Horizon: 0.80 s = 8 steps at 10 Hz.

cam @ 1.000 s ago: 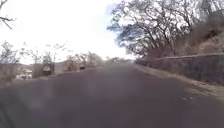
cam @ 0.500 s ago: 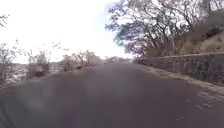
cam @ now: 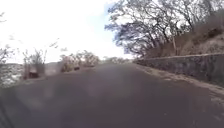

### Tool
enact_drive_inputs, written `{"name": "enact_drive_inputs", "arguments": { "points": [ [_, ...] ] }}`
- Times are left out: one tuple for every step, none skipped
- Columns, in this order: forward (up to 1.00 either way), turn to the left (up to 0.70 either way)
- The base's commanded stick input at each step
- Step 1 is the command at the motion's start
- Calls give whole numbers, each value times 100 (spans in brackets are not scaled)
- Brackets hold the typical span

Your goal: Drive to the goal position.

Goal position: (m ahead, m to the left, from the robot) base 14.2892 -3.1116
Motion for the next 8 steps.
{"name": "enact_drive_inputs", "arguments": {
  "points": [
    [70, 0],
    [70, 0],
    [70, 0],
    [70, 0],
    [70, -1],
    [70, -1],
    [70, -2],
    [70, -2]
  ]
}}
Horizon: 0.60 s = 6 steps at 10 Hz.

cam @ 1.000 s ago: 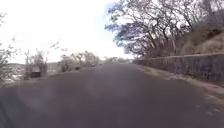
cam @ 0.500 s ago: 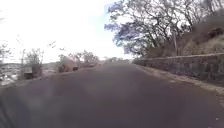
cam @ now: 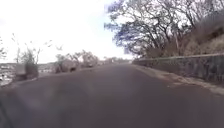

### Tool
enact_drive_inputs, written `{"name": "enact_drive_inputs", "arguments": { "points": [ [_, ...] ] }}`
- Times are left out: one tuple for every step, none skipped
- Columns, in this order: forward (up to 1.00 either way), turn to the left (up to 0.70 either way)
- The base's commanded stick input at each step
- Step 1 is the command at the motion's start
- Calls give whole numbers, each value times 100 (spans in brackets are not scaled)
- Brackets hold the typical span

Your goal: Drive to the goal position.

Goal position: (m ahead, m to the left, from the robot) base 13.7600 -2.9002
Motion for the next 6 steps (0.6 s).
{"name": "enact_drive_inputs", "arguments": {
  "points": [
    [70, -2],
    [70, -1],
    [70, -1],
    [70, -6],
    [70, -9],
    [70, -11]
  ]
}}
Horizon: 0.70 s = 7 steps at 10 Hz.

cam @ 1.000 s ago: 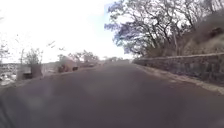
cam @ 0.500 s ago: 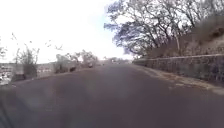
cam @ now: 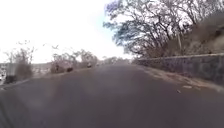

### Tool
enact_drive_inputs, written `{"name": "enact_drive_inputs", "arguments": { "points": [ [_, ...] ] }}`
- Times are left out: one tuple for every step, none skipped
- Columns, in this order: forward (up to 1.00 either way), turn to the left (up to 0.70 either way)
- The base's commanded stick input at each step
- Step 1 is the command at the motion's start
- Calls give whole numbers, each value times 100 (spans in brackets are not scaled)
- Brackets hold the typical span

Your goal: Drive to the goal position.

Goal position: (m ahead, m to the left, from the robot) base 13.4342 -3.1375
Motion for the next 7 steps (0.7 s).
{"name": "enact_drive_inputs", "arguments": {
  "points": [
    [70, -16],
    [70, -24],
    [70, -12],
    [70, -6],
    [70, 0],
    [70, 0],
    [70, 0]
  ]
}}
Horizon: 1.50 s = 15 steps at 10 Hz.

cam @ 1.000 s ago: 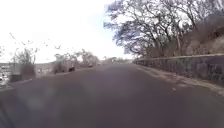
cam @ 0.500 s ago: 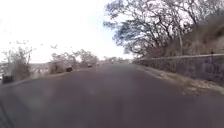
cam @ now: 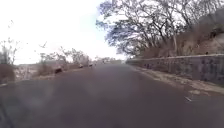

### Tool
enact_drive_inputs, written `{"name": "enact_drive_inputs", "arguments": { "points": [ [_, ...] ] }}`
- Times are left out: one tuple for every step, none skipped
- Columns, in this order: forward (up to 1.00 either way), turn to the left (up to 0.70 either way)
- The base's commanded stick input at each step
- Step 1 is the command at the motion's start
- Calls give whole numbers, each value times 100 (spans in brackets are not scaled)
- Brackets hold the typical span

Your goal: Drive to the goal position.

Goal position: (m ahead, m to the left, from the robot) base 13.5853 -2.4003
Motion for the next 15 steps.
{"name": "enact_drive_inputs", "arguments": {
  "points": [
    [70, 0],
    [70, 0],
    [70, 0],
    [70, 0],
    [70, 0],
    [70, 0],
    [70, 0],
    [70, 0],
    [70, 0],
    [70, 0],
    [70, 0],
    [70, 0],
    [70, 0],
    [70, 0],
    [70, 0]
  ]
}}
